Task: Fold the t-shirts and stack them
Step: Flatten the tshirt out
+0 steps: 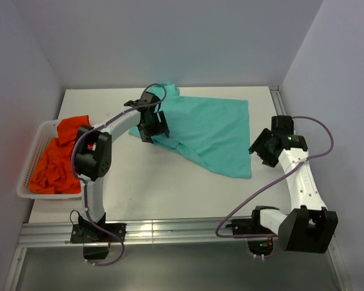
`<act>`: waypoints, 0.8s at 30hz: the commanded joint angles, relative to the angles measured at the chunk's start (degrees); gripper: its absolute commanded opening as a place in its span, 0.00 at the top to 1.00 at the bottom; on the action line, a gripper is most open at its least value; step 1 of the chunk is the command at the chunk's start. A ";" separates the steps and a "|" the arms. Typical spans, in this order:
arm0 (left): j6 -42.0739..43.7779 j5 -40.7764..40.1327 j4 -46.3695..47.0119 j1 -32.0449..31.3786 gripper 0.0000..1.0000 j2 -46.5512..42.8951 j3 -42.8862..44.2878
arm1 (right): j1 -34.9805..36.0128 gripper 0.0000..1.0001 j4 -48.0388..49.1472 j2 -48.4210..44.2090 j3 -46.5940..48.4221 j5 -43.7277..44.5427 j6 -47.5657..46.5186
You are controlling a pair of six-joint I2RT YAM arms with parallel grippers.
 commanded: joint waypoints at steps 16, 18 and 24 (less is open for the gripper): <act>0.62 -2.84 1.48 -0.21 0.23 5.31 4.08 | 0.39 0.32 -0.31 -0.51 -0.35 0.84 -0.90; 0.79 -2.75 1.13 -0.21 0.23 5.48 5.31 | 0.39 0.32 -0.22 -0.51 -0.36 0.93 -0.90; 1.50 -3.01 -0.89 -0.04 0.27 6.97 9.88 | 0.48 0.32 -0.04 -0.25 -0.09 1.37 -1.07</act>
